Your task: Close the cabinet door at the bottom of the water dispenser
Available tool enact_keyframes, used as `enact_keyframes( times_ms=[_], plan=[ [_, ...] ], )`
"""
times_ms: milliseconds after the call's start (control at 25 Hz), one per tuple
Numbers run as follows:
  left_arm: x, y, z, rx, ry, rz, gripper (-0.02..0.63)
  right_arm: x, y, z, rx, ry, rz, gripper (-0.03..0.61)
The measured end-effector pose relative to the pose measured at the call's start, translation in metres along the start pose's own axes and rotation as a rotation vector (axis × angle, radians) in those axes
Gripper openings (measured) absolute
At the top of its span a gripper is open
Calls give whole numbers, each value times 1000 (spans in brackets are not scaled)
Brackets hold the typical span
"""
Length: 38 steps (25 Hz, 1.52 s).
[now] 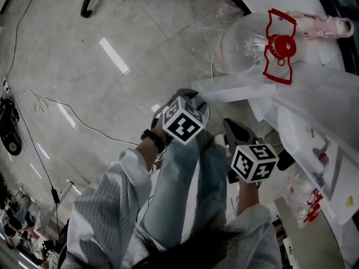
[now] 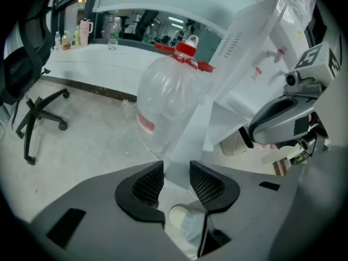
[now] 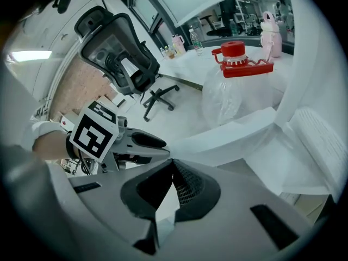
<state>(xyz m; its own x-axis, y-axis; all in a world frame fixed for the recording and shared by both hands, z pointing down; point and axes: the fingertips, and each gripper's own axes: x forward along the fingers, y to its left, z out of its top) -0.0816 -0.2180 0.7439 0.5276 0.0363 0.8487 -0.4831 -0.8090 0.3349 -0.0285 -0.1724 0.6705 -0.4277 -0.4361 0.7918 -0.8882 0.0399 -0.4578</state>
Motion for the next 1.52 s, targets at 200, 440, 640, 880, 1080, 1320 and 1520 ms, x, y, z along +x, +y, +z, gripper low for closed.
enact_keyframes(
  times_ms=[200, 440, 640, 880, 1080, 1320, 1520],
  plan=[
    [1, -7, -3, 29, 13, -31, 144, 0, 5, -5, 9, -1, 1, 14],
    [4, -22, -13, 2, 15, -32, 144, -9, 0, -16, 6, -11, 6, 14],
    [8, -47, -25, -34, 8, -8, 144, -25, -8, -37, -4, -16, 22, 14],
    [21, -96, -43, -121, -1, -1, 144, -57, -29, -77, -28, -6, 29, 14],
    [39, -145, -49, -187, -27, -6, 144, -91, -59, -115, -60, 19, 22, 14],
    [63, -194, -49, -261, -58, 1, 146, -125, -93, -148, -88, 34, 17, 14],
    [79, -223, -44, -308, -95, 28, 152, -144, -116, -169, -95, 33, 23, 14]
  ],
)
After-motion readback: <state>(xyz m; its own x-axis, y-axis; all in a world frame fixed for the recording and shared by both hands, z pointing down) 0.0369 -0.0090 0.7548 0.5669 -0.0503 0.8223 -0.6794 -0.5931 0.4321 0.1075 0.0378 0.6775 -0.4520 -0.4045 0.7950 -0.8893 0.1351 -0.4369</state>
